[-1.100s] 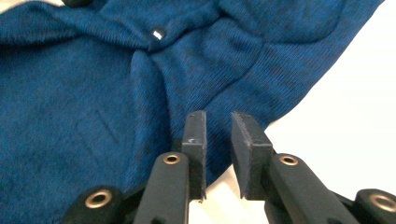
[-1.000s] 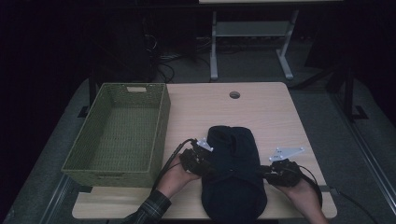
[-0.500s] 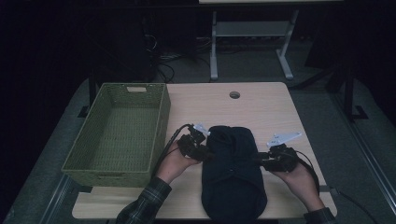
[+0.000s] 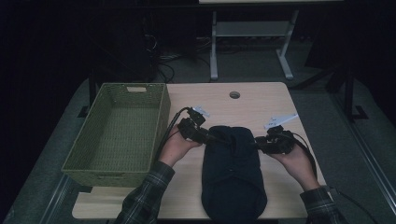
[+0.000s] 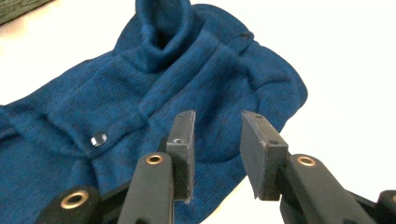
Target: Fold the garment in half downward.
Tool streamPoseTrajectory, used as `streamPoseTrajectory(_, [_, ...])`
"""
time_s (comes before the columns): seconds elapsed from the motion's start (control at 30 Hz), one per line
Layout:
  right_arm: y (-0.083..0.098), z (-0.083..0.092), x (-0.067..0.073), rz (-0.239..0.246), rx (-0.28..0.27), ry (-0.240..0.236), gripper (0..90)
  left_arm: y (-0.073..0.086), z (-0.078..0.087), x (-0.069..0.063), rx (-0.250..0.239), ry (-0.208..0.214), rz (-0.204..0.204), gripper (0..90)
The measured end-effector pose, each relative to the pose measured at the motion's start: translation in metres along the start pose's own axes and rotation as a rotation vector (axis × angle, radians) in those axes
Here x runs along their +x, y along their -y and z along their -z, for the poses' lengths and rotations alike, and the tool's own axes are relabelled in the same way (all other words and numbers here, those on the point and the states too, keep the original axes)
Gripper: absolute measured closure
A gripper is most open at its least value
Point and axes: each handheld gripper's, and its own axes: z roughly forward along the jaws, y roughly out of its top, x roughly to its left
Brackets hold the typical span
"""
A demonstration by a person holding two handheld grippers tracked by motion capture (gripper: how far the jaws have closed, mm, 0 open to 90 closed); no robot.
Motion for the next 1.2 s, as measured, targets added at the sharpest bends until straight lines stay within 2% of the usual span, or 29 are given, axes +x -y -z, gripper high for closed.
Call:
streamPoseTrajectory(0.13, [-0.009, -0.002, -0.009, -0.009, -0.010, 0.001, 65.2, -0.009, 0.001, 0.008, -0.020, -0.013, 0.013, 55.0])
streamPoseTrajectory(0.23, [-0.016, -0.005, -0.015, -0.015, -0.019, 0.000, 65.2, -0.016, -0.001, 0.016, -0.010, -0.038, -0.004, 55.4])
streamPoseTrajectory(0.4, [-0.027, -0.012, -0.026, -0.026, -0.015, -0.002, 65.1, -0.026, -0.009, 0.031, -0.025, -0.057, 0.009, 56.0])
streamPoseTrajectory(0.6, [-0.037, -0.025, -0.037, -0.030, -0.008, 0.005, 65.1, -0.033, -0.025, 0.048, -0.013, -0.064, 0.027, 55.0])
streamPoseTrajectory(0.7, [-0.040, -0.036, -0.046, -0.041, 0.003, 0.015, 64.8, -0.036, -0.038, 0.057, 0.016, -0.065, 0.025, 53.9])
streamPoseTrajectory(0.9, [-0.039, -0.050, -0.058, -0.065, 0.001, 0.028, 64.1, -0.034, -0.057, 0.064, 0.065, -0.079, 0.002, 52.3])
streamPoseTrajectory(0.97, [-0.034, -0.058, -0.065, -0.095, 0.011, 0.029, 63.1, -0.031, -0.066, 0.065, 0.074, -0.077, 0.014, 51.2])
streamPoseTrajectory(1.2, [-0.027, -0.070, -0.075, -0.119, 0.036, 0.029, 62.3, -0.022, -0.086, 0.071, 0.118, -0.057, 0.025, 49.5])
